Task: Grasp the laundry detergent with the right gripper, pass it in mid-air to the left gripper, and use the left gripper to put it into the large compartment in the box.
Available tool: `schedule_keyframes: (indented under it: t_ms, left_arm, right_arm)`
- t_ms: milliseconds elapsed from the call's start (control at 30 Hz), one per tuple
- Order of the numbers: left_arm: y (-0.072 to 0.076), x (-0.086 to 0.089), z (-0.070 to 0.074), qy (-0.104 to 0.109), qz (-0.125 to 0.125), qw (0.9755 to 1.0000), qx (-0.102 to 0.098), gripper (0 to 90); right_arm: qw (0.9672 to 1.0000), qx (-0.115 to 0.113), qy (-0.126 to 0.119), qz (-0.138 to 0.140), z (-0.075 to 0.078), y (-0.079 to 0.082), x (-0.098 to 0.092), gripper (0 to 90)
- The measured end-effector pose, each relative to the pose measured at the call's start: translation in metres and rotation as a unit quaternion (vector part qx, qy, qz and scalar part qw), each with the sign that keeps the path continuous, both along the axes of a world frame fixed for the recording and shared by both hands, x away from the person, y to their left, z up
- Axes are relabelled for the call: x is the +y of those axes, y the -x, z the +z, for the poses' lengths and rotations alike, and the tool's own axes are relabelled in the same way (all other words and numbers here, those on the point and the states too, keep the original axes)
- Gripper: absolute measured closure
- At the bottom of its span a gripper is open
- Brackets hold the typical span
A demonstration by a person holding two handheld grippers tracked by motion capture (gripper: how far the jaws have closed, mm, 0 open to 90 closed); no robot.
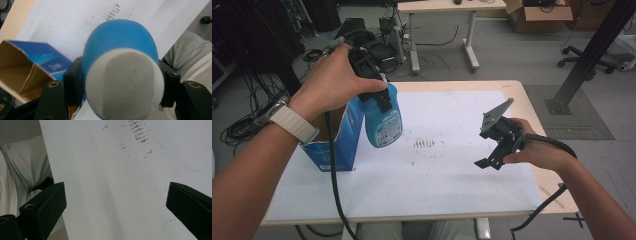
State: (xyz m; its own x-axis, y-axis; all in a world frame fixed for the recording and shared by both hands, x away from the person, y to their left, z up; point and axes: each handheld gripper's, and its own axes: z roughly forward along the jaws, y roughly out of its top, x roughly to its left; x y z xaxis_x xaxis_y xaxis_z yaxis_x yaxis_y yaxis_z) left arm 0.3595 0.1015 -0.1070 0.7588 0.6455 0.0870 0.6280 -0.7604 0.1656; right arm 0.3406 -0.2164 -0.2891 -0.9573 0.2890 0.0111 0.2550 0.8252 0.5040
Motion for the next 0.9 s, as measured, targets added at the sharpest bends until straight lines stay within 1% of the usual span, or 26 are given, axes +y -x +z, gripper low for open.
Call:
schedule_keyframes:
  t_ms: [33,100,167,233,333,433,500,567,633,733,833,867,900]
  left_arm:
    - [-0.001,0.002,0.002,-0.001,0.011,0.9999,-0.001,37.8]
    - [-0.003,0.005,0.005,-0.002,0.025,0.9997,-0.003,37.8]
    - [-0.005,0.009,0.009,-0.002,0.044,0.9990,-0.005,37.8]
    - [-0.006,0.012,0.012,-0.002,0.057,0.9983,-0.009,37.8]
    - [-0.009,0.019,0.019,0.004,0.082,0.9965,-0.015,37.8]
    - [-0.011,0.025,0.025,0.005,0.109,0.9938,-0.021,37.8]
    - [-0.013,0.030,0.029,0.007,0.130,0.9912,-0.024,37.8]
    - [-0.014,0.035,0.032,0.011,0.153,0.9878,-0.027,37.8]
    - [-0.016,0.040,0.034,0.010,0.169,0.9851,-0.028,37.8]
    - [-0.019,0.048,0.037,0.009,0.194,0.9804,-0.032,37.9]
    - [-0.023,0.057,0.040,0.006,0.221,0.9749,-0.031,37.8]
    - [-0.024,0.060,0.040,0.004,0.230,0.9727,-0.031,37.9]
    - [-0.025,0.063,0.041,0.004,0.241,0.9699,-0.032,37.9]
  right_arm:
    - [1.0000,0.003,0.001,0.002,0.000,0.000,-0.001,3.7]
    - [0.9999,0.009,0.006,0.002,0.000,0.001,-0.002,3.7]
    - [0.9999,0.010,0.009,0.004,0.000,0.001,-0.003,3.5]
    - [0.9998,0.012,0.014,0.004,0.000,0.000,-0.004,3.6]
    - [0.9997,0.013,0.020,0.004,0.001,-0.001,-0.006,3.6]
    - [0.9997,0.013,0.021,0.005,0.003,-0.001,-0.007,3.6]
    - [0.9996,0.013,0.023,0.006,0.004,-0.001,-0.008,3.7]
    - [0.9997,0.014,0.022,0.004,0.004,-0.001,-0.009,3.7]
    - [0.9997,0.011,0.023,0.005,0.004,-0.001,-0.010,3.9]
    - [0.9997,0.007,0.022,0.006,0.005,-0.001,-0.011,4.4]
    - [0.9998,0.004,0.019,0.005,0.005,-0.002,-0.012,4.5]
    - [0.9998,0.003,0.019,0.004,0.005,-0.002,-0.013,4.6]
    - [0.9998,0.004,0.019,0.004,0.005,-0.002,-0.013,4.7]
